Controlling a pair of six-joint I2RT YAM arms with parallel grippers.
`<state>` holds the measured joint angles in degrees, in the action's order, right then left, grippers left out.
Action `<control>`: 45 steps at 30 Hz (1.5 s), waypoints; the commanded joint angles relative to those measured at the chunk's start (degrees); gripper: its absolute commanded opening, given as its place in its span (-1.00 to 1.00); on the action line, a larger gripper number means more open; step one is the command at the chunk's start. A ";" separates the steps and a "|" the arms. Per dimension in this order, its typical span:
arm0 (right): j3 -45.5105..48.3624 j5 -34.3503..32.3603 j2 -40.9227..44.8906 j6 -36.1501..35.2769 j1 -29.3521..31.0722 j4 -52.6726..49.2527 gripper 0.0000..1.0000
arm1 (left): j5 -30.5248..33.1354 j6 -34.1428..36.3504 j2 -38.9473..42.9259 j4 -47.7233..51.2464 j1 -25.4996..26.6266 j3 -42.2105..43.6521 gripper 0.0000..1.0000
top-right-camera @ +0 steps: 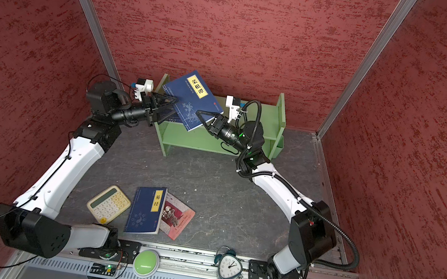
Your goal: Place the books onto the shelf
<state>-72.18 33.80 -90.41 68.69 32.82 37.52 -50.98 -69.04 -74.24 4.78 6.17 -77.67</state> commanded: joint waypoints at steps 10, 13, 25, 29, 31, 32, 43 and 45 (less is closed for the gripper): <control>-3.58 7.51 -0.06 9.05 -1.00 9.84 -0.83 | -0.93 -3.99 -0.12 -7.33 -1.65 1.55 -0.08; -4.73 9.22 -1.07 10.00 -1.05 9.22 -0.82 | -1.19 -4.81 0.12 -7.56 -2.12 1.83 -0.18; -7.01 9.59 -0.83 3.22 -1.27 -3.42 -0.32 | -1.75 -9.03 0.67 -9.16 -2.56 1.64 -0.91; -6.38 7.73 -0.40 2.59 -1.27 -4.06 0.02 | -1.62 -9.67 0.76 -9.35 -2.69 1.31 -1.00; -4.88 5.85 0.10 3.08 -1.20 -2.25 0.08 | -1.37 -9.62 0.59 -9.26 -2.96 1.16 -1.00; -3.75 4.73 0.23 3.87 -1.18 -0.68 0.08 | -1.19 -9.41 0.50 -9.11 -3.05 1.04 -1.00; -1.82 3.23 -0.93 7.69 -1.22 5.63 -0.37 | 0.95 -5.47 0.37 -4.37 -3.34 1.55 -1.00; -2.29 3.59 -1.16 7.43 -1.18 5.04 -0.41 | 1.19 -4.94 0.45 -3.29 -3.30 1.69 -1.00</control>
<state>-73.12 37.67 -91.53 75.40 31.81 39.79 -50.87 -76.01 -74.35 0.93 3.27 -75.75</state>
